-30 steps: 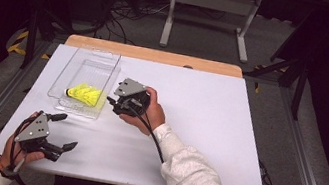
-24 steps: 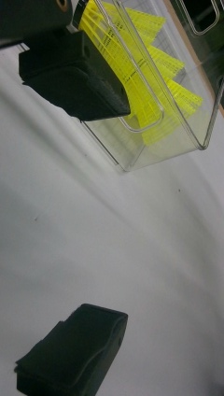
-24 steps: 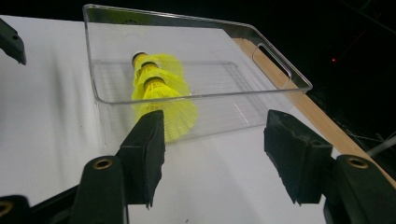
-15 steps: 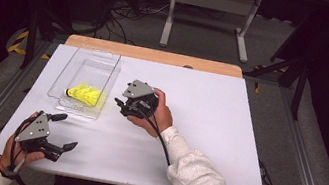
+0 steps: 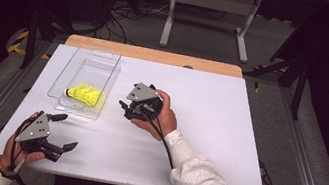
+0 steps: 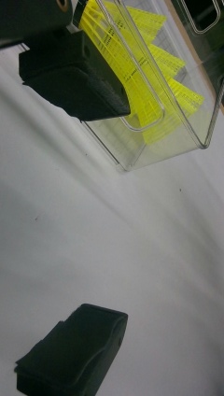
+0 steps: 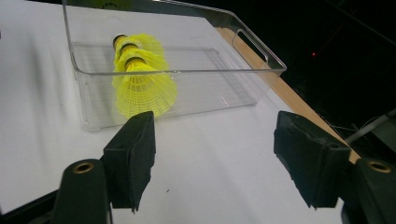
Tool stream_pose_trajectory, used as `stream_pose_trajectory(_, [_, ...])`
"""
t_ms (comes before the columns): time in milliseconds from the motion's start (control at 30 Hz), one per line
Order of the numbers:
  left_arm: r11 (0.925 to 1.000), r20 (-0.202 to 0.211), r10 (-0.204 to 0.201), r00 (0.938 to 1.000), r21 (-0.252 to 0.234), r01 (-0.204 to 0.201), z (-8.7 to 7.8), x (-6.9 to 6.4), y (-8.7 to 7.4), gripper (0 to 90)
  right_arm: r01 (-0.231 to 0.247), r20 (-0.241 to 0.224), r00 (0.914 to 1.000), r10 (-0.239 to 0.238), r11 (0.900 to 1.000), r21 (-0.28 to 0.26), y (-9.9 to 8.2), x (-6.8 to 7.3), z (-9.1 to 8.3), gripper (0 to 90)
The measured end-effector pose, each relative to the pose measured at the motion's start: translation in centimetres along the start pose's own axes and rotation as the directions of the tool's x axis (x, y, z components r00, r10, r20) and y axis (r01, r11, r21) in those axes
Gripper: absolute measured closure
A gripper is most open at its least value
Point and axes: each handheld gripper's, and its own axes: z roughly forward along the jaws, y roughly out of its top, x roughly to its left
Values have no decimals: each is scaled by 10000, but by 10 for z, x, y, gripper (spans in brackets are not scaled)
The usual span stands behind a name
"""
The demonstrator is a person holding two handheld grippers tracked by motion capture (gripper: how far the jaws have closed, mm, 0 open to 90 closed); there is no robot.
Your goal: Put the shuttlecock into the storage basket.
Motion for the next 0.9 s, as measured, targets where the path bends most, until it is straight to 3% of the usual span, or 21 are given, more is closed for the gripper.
stream_pose_trajectory(533, [10000,49,-4,10000,46,4,1,-1,0,51,-36,576,9983,29,9999,129,-10,-4,-10,174])
stream_pose_trajectory(900, [10000,56,17,10000,85,-17,2,-1,0,51,-216,823,9964,206,9997,120,-18,-9,-19,143])
